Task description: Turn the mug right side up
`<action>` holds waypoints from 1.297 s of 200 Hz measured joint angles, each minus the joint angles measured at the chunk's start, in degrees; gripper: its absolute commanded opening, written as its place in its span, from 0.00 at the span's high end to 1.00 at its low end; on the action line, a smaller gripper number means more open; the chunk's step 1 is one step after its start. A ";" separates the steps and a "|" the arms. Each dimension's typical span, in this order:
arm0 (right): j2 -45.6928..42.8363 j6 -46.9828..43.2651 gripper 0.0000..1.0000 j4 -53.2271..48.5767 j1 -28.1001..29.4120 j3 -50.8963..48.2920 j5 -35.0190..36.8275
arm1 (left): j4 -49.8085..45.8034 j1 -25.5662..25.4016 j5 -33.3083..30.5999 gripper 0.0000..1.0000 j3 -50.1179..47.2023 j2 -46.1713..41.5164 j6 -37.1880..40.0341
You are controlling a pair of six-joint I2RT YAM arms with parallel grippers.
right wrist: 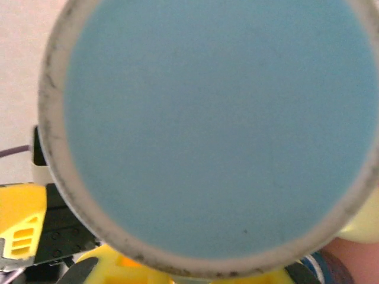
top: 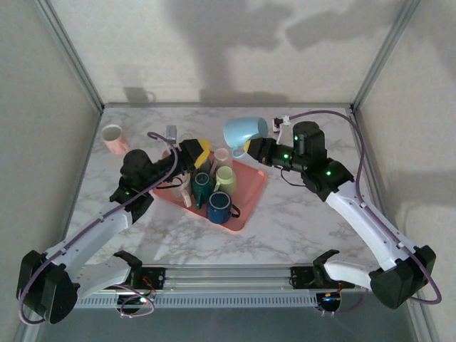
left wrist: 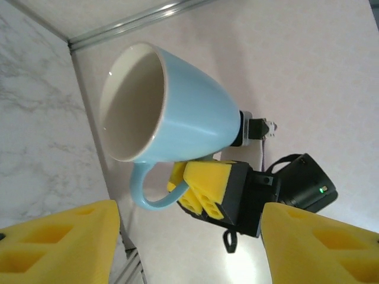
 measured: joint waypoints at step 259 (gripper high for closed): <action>-3.54 13.68 1.00 23.41 -0.04 -8.68 -4.52 | 21.75 -12.50 -4.83 0.76 6.01 17.22 -16.74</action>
